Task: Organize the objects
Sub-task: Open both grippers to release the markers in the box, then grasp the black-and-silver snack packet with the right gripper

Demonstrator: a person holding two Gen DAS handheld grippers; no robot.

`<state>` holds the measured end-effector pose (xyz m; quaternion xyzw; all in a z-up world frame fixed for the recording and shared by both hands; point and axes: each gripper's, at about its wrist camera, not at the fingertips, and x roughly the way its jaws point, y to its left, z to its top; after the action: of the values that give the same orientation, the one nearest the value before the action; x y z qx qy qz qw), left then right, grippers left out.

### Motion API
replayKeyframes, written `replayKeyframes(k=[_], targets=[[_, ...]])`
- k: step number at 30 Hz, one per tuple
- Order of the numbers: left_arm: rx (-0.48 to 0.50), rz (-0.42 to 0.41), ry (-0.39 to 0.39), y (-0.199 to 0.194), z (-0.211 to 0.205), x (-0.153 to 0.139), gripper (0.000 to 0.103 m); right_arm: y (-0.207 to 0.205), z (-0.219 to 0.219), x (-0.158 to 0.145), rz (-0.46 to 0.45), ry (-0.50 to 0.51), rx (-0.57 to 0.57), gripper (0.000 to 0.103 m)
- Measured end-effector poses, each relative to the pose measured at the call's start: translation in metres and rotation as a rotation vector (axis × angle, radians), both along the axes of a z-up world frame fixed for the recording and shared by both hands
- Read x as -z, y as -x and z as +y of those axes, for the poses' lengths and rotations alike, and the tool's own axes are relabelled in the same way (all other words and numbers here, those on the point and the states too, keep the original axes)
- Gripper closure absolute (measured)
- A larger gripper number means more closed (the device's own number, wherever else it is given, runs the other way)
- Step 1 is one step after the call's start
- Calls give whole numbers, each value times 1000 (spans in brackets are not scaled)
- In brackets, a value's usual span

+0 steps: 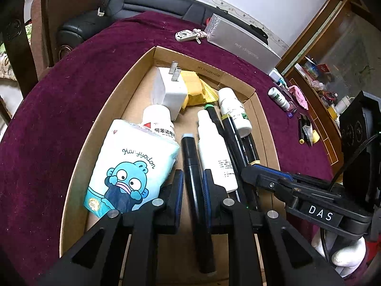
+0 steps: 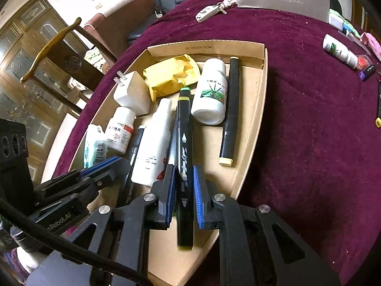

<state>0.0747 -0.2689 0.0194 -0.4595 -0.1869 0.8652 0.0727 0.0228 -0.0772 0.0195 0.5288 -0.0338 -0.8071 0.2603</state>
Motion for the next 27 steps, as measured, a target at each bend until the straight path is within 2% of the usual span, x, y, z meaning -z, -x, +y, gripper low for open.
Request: replayKeyframes(k=[1, 4, 6, 8, 9, 11, 14, 18, 20, 23, 27], targets=[[-1, 0, -1, 0, 0, 0, 86, 0, 1, -1, 3, 1, 12, 88], [-6, 7, -7, -1, 2, -5, 71, 1, 2, -4, 15, -6, 34, 74], [-11, 23, 0, -5, 5, -12, 61, 0, 5, -8, 30, 5, 42, 73], [-19, 41, 16, -9, 9, -19, 55, -1, 10, -14, 51, 19, 52, 71], [-22, 54, 18, -11, 11, -24, 53, -2, 13, -17, 61, 31, 57, 70], [-25, 85, 6, -17, 13, -33, 52, -3, 17, -22, 77, 42, 68, 60], [-37, 162, 1, -29, 19, -52, 47, -6, 29, -33, 115, 65, 88, 59], [-24, 295, 59, -44, 41, -82, 40, -11, 48, -48, 205, 35, 135, 59], [0, 346, 101, -50, 58, -95, 39, -14, 58, -55, 252, 3, 162, 55], [51, 364, 114, -51, 82, -104, 39, -20, 79, -67, 335, -45, 207, 51], [98, 326, 110, -43, 108, -103, 39, -26, 110, -80, 438, -117, 268, 44]])
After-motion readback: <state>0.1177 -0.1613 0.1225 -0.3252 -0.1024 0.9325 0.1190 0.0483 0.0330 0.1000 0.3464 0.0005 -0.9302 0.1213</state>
